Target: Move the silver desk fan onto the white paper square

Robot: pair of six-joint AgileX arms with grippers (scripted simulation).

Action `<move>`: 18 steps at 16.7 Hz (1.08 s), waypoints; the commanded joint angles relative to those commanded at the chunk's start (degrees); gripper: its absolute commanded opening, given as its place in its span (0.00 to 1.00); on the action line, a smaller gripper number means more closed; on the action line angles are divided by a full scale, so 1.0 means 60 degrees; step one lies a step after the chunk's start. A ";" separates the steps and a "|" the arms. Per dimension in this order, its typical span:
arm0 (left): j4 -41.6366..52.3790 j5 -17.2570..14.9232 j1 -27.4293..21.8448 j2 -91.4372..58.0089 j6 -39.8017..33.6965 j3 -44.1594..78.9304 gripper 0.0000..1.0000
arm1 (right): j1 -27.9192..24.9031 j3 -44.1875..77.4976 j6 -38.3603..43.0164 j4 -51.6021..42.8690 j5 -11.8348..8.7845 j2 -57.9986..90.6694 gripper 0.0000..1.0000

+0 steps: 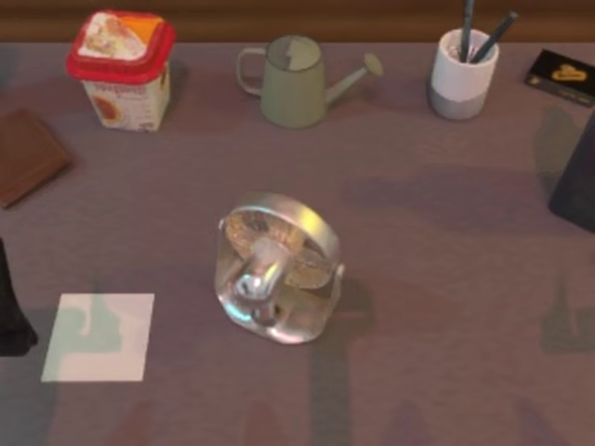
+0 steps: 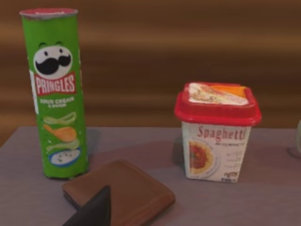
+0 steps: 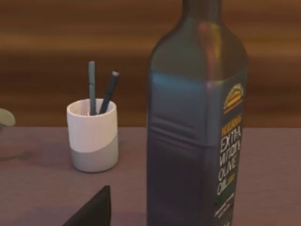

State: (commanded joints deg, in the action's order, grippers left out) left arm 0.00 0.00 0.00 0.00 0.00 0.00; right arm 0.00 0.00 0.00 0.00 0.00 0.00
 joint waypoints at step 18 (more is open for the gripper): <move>0.7331 -0.0240 -0.2969 -0.9387 0.5919 0.8795 1.00 | 0.0000 0.0000 0.0000 0.0000 0.0000 0.0000 1.00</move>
State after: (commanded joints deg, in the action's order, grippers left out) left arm 43.99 -1.44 -17.81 -56.32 35.51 52.77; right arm 0.00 0.00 0.00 0.00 0.00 0.00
